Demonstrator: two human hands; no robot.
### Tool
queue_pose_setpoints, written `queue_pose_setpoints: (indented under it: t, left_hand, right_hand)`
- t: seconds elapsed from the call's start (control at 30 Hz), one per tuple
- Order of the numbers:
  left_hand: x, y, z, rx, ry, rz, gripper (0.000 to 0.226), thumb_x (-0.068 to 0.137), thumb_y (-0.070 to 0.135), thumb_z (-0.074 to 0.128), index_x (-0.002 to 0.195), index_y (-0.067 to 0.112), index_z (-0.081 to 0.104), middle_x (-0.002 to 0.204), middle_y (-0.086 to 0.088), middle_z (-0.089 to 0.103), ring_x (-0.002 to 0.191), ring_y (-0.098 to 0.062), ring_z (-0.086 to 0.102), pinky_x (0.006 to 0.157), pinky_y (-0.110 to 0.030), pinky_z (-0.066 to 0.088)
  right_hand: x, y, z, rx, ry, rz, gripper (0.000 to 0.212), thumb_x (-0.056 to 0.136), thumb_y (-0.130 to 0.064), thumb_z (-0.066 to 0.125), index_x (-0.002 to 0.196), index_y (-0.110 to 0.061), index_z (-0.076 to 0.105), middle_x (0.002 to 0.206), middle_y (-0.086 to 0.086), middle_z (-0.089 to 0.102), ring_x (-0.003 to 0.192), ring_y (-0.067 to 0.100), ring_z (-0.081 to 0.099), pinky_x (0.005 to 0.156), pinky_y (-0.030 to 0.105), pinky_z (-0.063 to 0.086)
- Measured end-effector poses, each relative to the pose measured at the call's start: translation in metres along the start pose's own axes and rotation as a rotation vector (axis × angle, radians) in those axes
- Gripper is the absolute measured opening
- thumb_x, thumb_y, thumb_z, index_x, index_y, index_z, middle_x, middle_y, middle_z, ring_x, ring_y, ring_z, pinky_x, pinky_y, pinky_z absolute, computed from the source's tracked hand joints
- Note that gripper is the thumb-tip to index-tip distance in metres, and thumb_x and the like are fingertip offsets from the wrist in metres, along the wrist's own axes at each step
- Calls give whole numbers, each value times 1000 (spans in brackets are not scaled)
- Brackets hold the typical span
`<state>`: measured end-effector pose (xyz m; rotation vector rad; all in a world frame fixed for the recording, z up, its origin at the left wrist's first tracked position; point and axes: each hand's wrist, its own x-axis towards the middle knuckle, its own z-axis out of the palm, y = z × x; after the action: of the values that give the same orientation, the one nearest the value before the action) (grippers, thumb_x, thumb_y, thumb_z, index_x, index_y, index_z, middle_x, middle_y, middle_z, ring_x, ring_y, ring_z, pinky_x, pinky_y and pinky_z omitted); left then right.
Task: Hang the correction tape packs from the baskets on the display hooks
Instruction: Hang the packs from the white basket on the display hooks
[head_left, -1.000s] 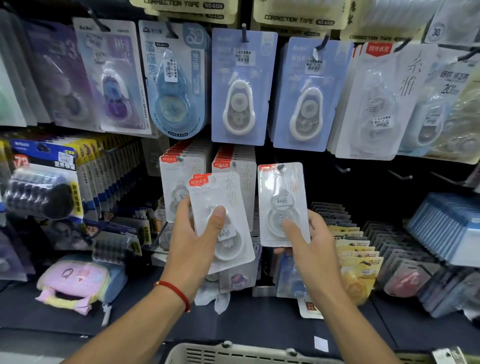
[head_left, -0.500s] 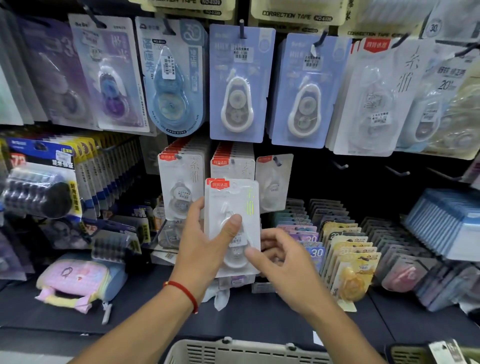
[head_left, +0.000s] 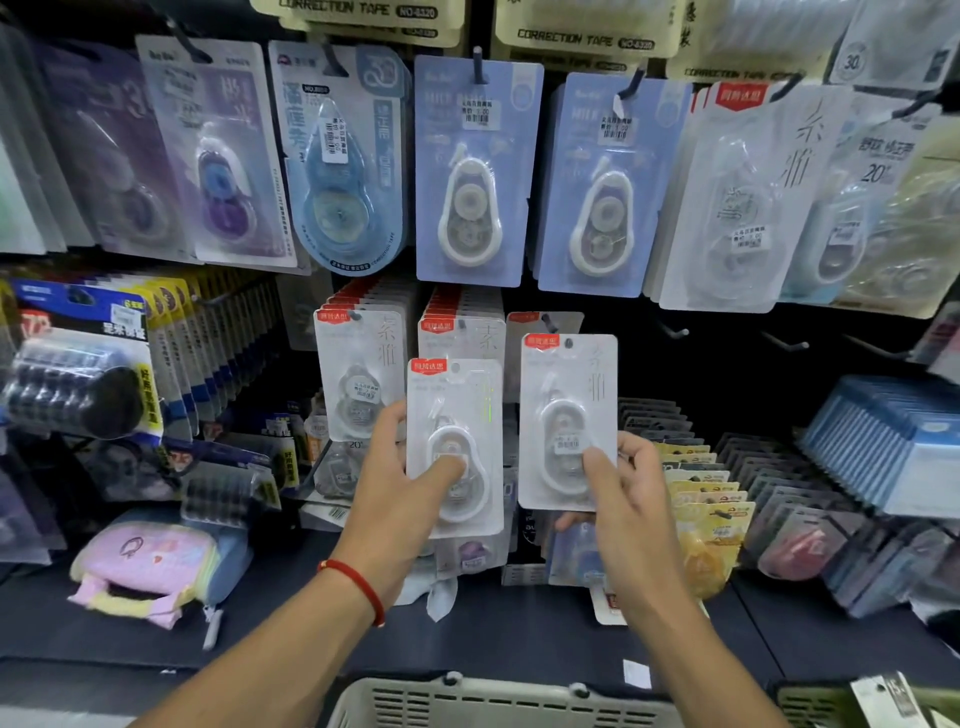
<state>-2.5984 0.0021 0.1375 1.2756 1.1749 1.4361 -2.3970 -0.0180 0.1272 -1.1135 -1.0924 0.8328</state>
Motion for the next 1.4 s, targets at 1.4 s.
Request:
queue_pose_setpoints:
  t: [1.4]
  left_hand:
    - [-11, 5, 15, 18, -204, 80, 75, 92, 2, 76, 149, 39, 46, 110, -3, 78, 97, -15, 76, 84, -28, 62]
  right_hand:
    - [-2, 8, 19, -87, -143, -48, 24, 102, -24, 68, 123, -27, 57, 114, -7, 77, 101, 8, 75, 78, 27, 61]
